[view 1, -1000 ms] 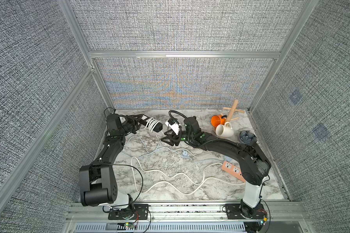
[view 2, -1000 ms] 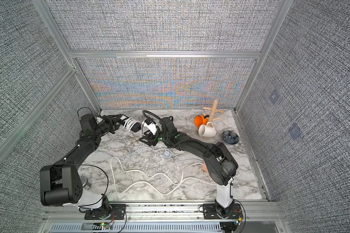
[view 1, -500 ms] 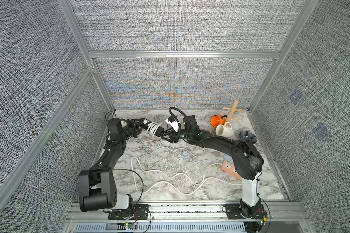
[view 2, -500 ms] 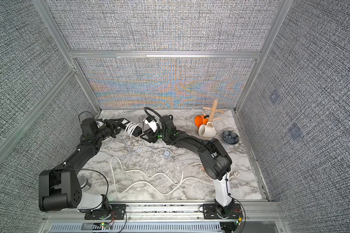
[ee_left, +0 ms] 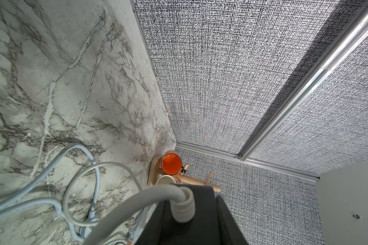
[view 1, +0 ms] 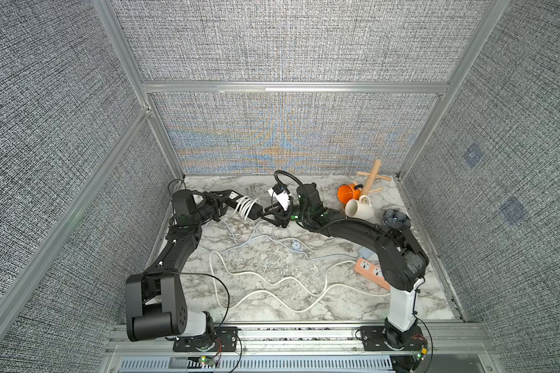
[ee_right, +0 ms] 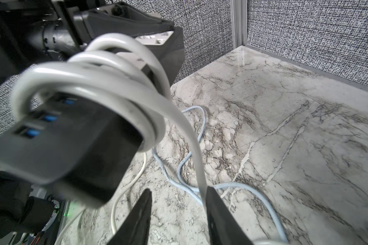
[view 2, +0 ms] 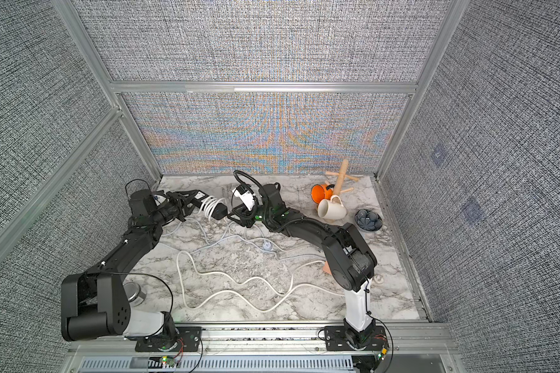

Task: Unwrap the cord wrapped around the power strip
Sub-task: Unwrap the power cord from the power strip.

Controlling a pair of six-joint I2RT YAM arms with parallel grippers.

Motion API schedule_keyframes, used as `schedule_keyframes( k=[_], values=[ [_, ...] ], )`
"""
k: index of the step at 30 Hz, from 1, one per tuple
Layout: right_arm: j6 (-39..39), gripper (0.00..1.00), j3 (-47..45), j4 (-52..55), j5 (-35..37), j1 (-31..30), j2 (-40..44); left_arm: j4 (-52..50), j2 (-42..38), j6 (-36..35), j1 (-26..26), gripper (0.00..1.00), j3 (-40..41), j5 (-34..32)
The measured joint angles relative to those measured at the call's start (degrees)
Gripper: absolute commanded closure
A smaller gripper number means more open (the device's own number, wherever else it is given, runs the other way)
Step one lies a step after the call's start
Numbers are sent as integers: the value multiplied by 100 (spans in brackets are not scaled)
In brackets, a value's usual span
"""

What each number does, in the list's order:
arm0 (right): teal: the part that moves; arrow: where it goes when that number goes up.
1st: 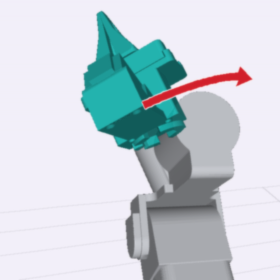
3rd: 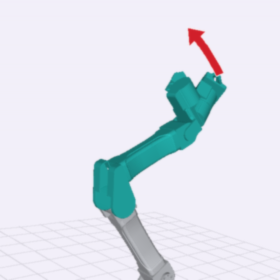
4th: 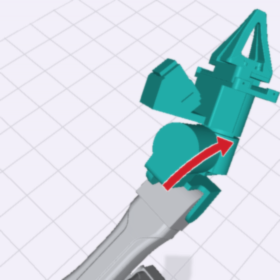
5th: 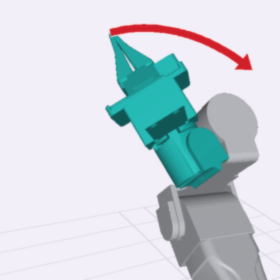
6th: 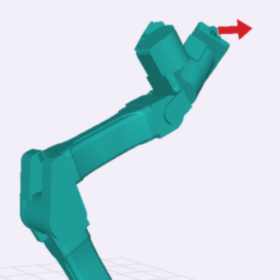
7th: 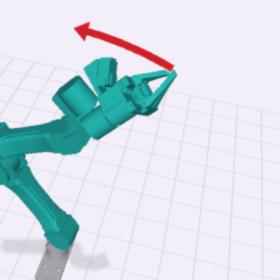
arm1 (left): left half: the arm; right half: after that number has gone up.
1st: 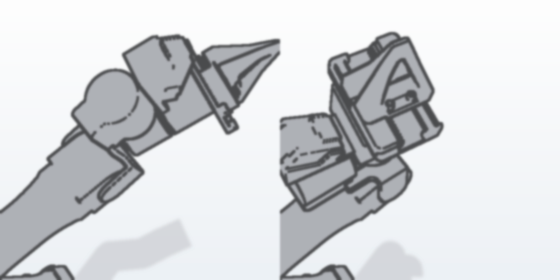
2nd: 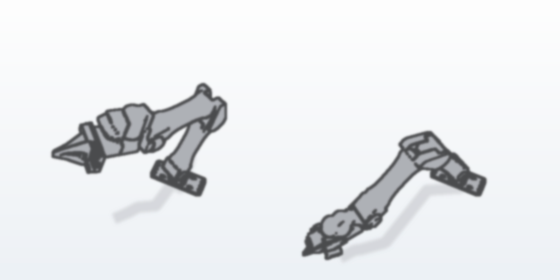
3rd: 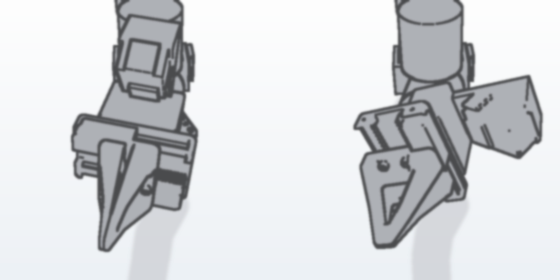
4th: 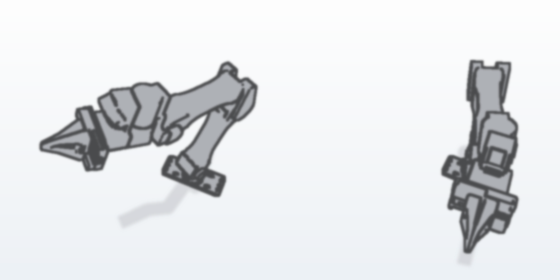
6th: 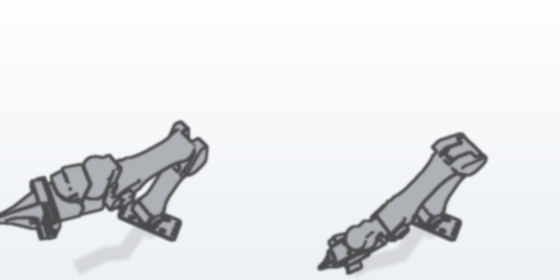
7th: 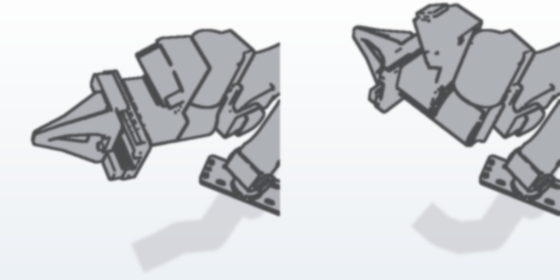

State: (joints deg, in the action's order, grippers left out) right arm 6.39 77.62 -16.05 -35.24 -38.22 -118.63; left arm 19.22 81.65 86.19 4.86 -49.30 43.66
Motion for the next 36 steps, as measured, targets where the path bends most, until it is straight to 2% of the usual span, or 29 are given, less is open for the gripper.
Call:
schedule_keyframes(
  k=[3, 5, 8, 13, 16, 21, 28, 32, 36],
  values=[
    [-63, 59, -291, -46, -46, 111, 208, -4, 94, -2, 0, 100, -13, 39],
    [-63, 51, -319, -66, -74, 160, 214, -4, 111, -2, -4, 100, -13, 70],
    [-103, 46, 50, -15, -76, 116, -22, 24, 105, -2, -17, 100, -4, 122],
    [-116, 46, 575, 9, -109, -9, -501, 42, 35, 39, -28, 100, 52, 155],
    [-79, 56, 774, 9, -166, -44, -706, 179, 33, 114, -35, 100, 125, 190],
    [-22, 100, 828, 127, -205, -4, -664, 728, 256, 494, -63, 100, 339, 258],
    [-389, 100, 516, 732, 192, 2, 282, 1290, 1027, 957, -63, 100, 348, 138],
    [-820, 100, 155, 1121, 422, -109, 898, 1499, 1475, 1161, -98, 100, 26, -52],
    [-1268, 100, -44, 1563, 723, -216, 1106, 2177, 2026, 1722, -131, 100, -345, -164]
  ],
)
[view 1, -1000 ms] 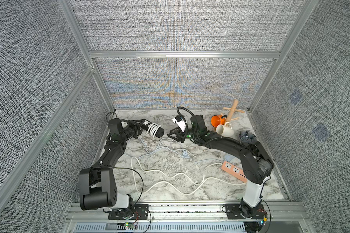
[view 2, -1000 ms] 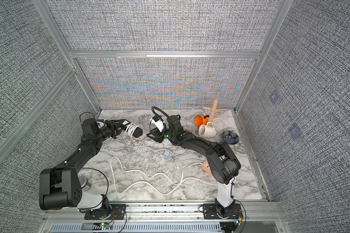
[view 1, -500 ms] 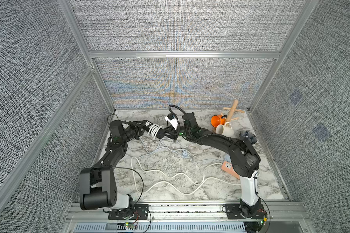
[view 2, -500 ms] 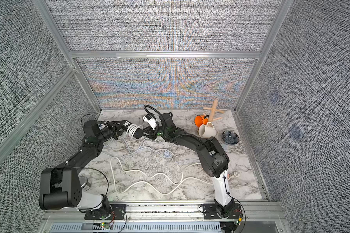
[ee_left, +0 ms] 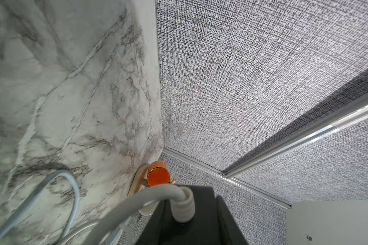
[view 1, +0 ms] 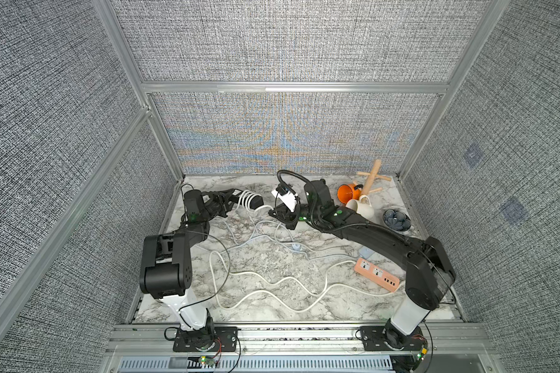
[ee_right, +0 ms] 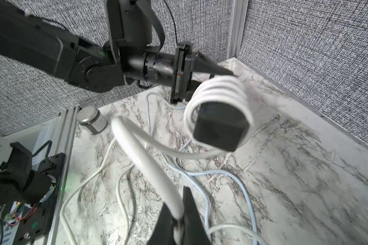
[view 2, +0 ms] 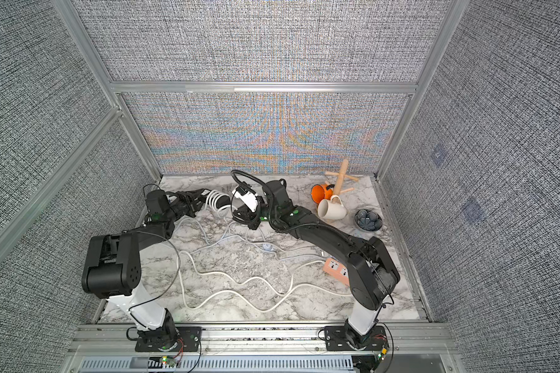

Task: Unwrap the cord wrapped around the power strip
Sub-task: Unwrap the power cord from the power strip.

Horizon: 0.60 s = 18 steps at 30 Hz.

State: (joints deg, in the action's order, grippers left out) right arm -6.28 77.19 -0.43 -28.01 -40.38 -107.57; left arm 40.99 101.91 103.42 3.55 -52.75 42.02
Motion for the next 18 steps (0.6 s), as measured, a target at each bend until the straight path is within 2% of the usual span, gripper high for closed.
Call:
schedule_keyframes(
  k=[7, 18],
  values=[
    [-138, 100, -262, 796, 925, 710, 210, 584, 114, 540, 149, 100, -258, 57],
    [-579, 100, 415, 1764, 2184, 1832, 1290, 516, -52, 647, 949, 100, -361, 149]
  ],
)
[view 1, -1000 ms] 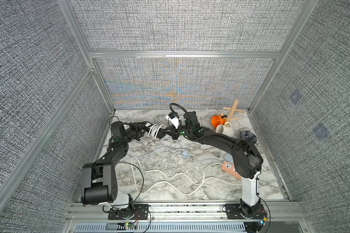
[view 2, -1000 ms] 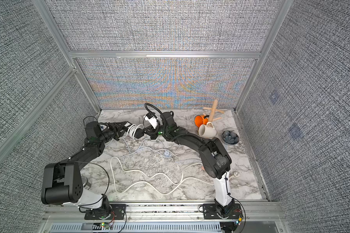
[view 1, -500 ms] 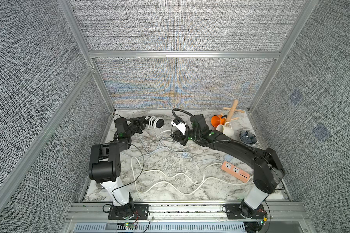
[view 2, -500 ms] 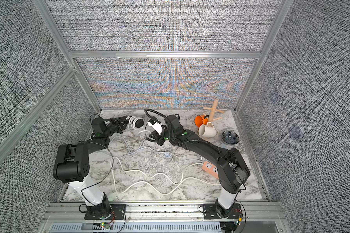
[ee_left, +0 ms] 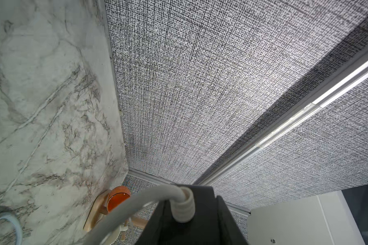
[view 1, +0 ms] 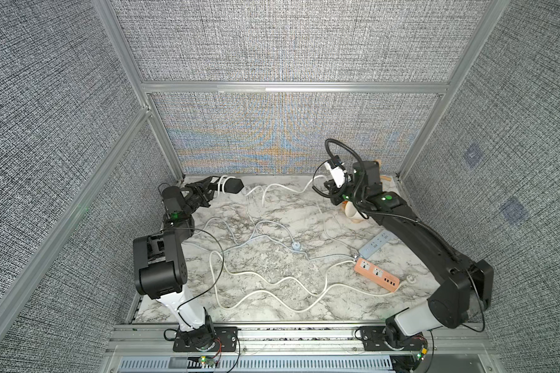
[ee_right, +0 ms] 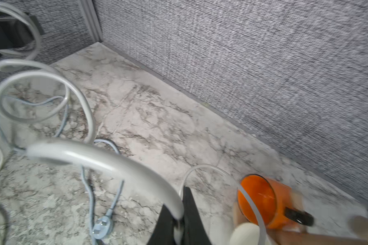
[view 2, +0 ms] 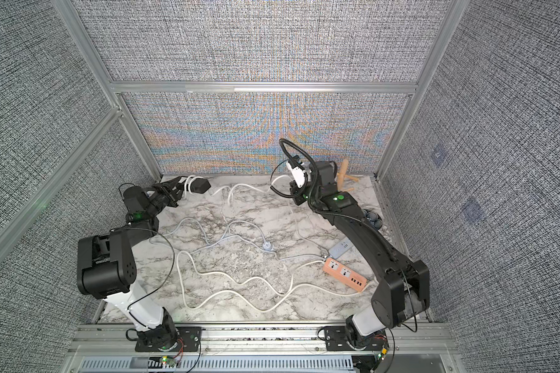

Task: Unwrap the cord wrapped around the power strip
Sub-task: Unwrap the power cord from the power strip.

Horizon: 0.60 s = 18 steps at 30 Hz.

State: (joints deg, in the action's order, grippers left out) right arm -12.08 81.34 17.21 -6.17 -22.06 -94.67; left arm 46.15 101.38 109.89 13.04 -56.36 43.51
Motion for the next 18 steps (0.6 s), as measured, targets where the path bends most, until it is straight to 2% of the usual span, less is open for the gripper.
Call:
schedule_keyframes(
  k=[8, 14, 18],
  values=[
    [-170, 100, -221, 46, 444, 328, -197, -175, 282, -39, 195, 100, -179, 39],
    [245, 100, -745, -170, 144, 105, -866, -457, 295, -330, 273, 100, -197, 39],
    [546, 100, -763, -260, -195, -66, -1488, -612, 249, -492, 199, 100, -131, 92]
  ],
)
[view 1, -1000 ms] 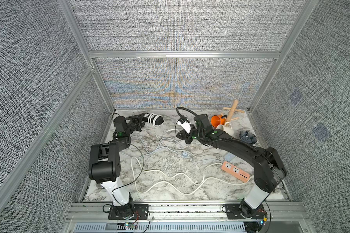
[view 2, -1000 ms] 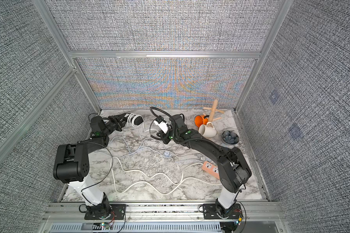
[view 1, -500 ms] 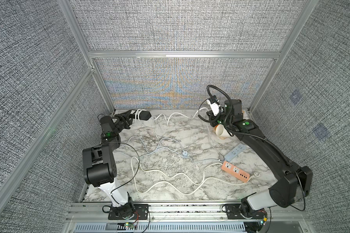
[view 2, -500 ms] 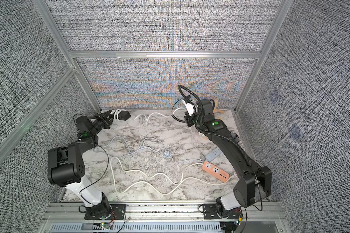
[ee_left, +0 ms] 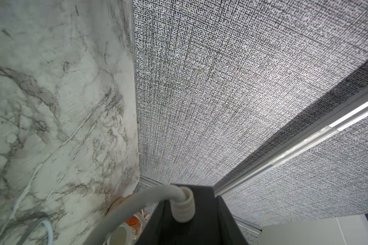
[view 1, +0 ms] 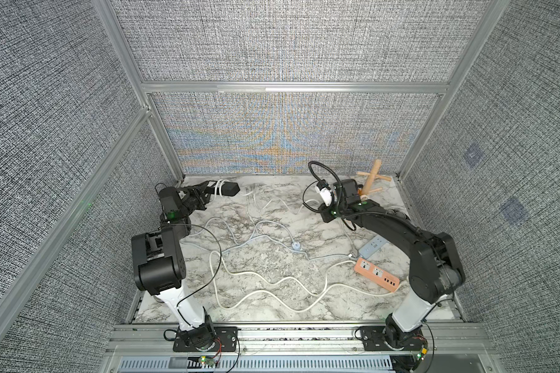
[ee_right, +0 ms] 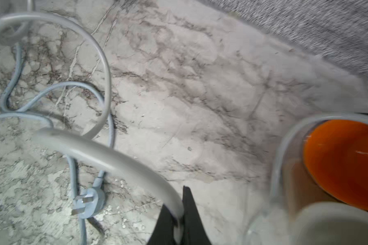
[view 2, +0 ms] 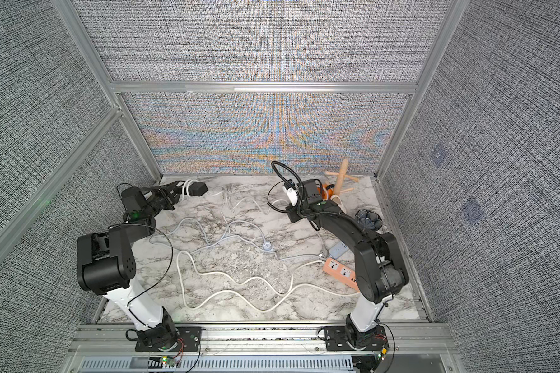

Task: Unwrap the cord wrapped around the power strip
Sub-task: Unwrap the power cord from the power strip.

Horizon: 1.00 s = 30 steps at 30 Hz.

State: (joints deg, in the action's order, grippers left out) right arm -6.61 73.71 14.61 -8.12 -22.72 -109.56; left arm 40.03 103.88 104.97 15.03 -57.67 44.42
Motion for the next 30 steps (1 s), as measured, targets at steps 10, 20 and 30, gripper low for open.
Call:
schedule_keyframes(
  k=[10, 20, 30],
  values=[
    [308, 48, 52, 17, -337, 120, 66, -162, -330, -260, -72, 100, 59, 125],
    [516, 51, -79, -553, -1609, -273, 979, -527, -614, -522, -807, 100, 72, 92],
    [1139, 50, 516, -2247, -2225, -933, -348, -612, -1355, -442, -1202, 100, 271, 48]
  ],
)
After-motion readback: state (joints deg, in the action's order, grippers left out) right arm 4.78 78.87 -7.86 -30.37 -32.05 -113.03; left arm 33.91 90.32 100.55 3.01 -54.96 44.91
